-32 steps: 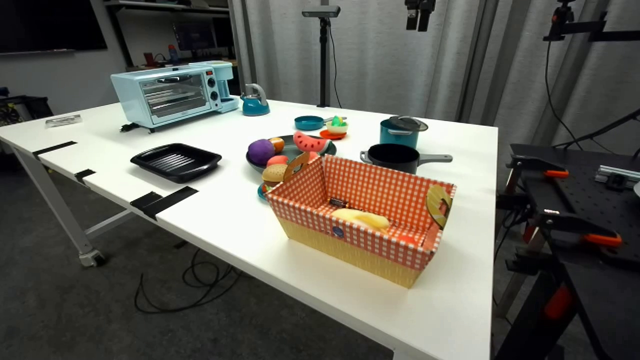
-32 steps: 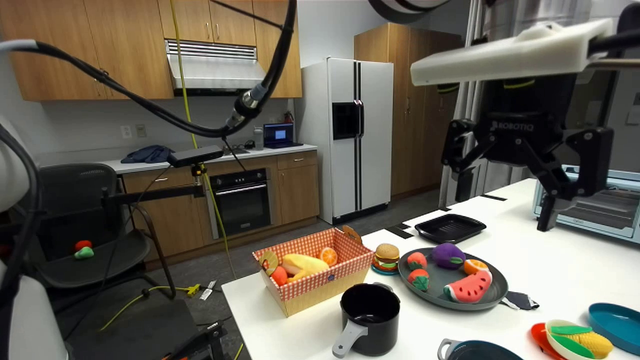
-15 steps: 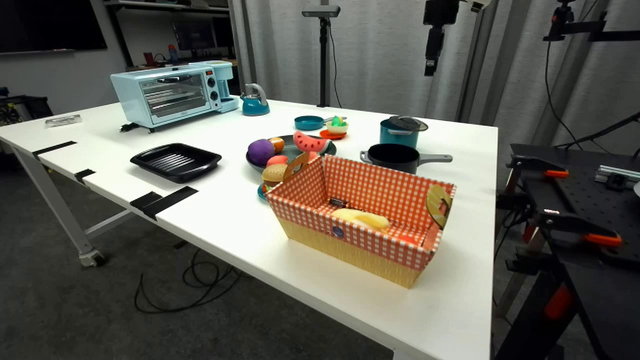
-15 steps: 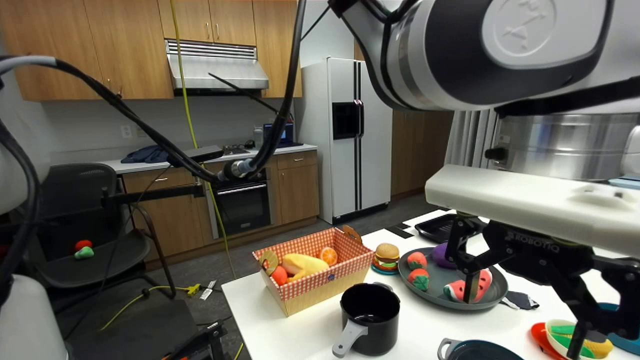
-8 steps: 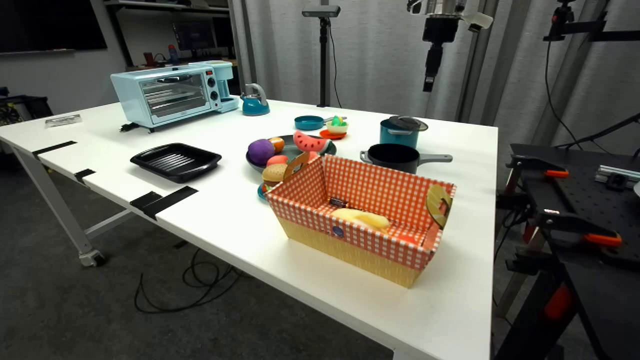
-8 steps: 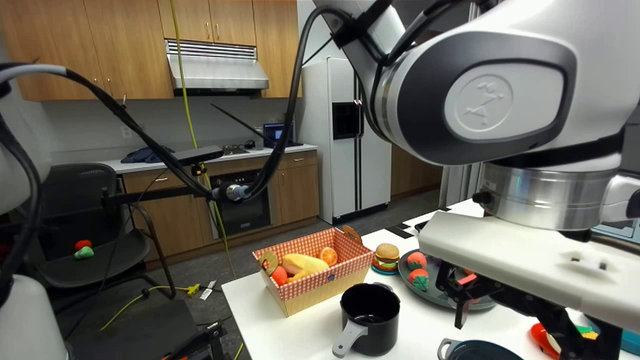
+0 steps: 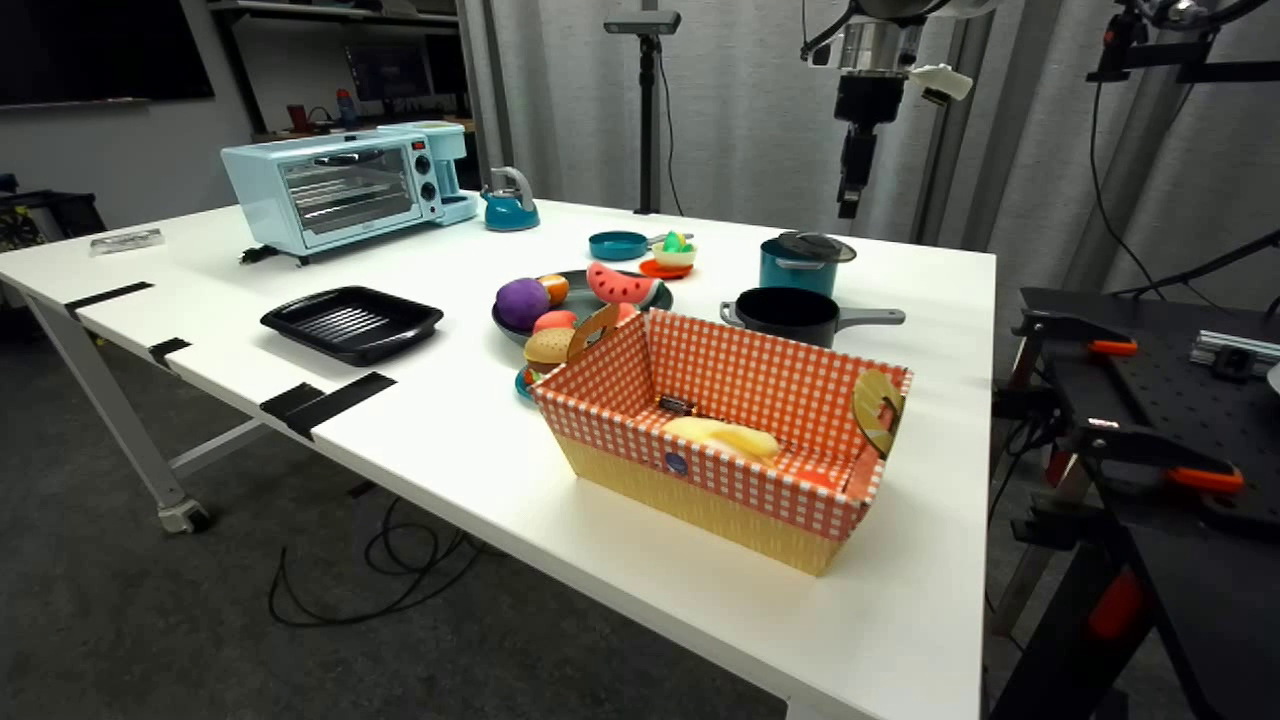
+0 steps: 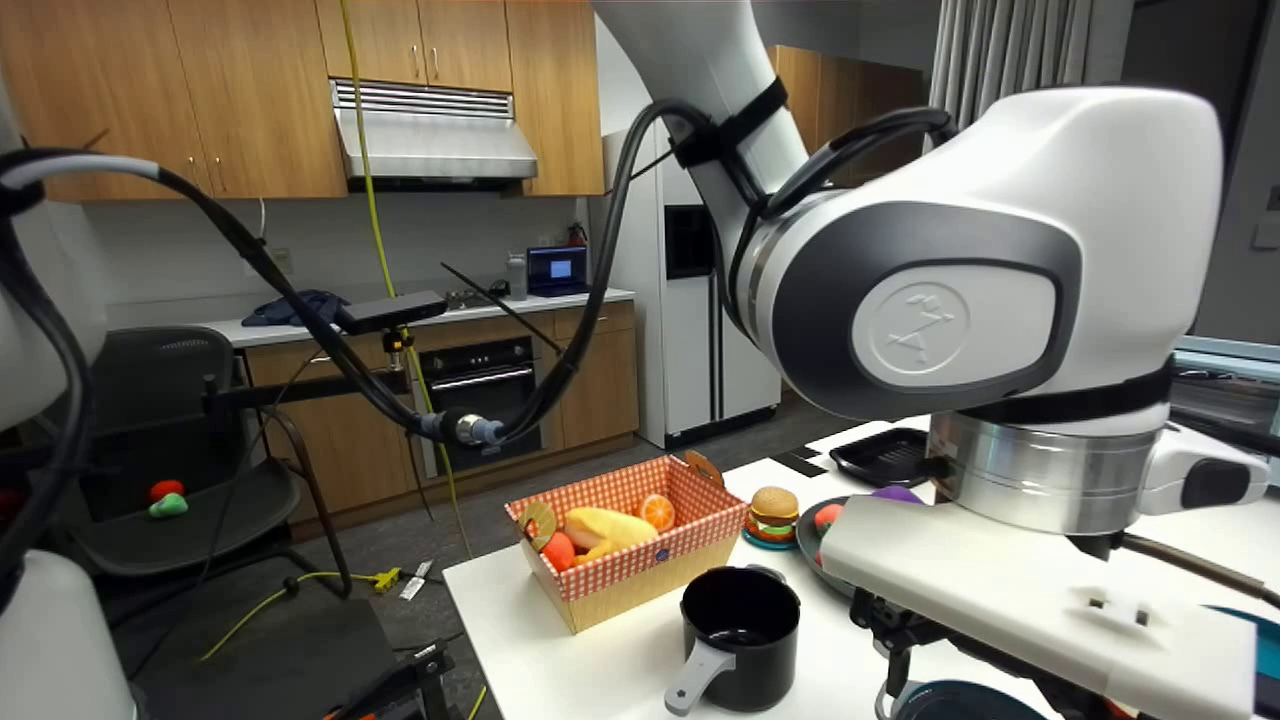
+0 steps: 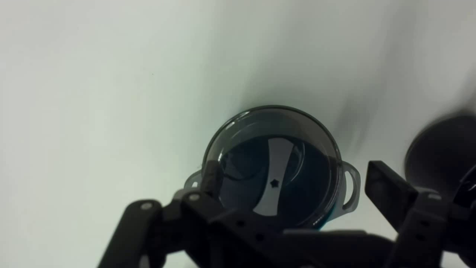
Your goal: Transfer the lid from the blue pot to the black pot
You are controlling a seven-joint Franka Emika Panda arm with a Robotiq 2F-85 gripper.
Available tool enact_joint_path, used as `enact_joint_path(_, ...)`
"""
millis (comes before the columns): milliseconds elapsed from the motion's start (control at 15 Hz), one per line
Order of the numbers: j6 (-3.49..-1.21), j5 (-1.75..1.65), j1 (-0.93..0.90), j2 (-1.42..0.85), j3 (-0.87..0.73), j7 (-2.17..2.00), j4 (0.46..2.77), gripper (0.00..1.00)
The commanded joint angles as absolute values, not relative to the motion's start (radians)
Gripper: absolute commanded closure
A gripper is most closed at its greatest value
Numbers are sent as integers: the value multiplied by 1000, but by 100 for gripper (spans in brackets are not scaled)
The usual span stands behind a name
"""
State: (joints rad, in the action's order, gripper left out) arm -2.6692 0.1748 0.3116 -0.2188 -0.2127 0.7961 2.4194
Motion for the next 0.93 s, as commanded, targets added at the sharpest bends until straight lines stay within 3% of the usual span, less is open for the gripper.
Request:
enact_joint_path(0,-2720,202,351,-279,-165,825,2383,0)
enact_joint_path(867,-2730,166,382,-412,-90,776,2256,2)
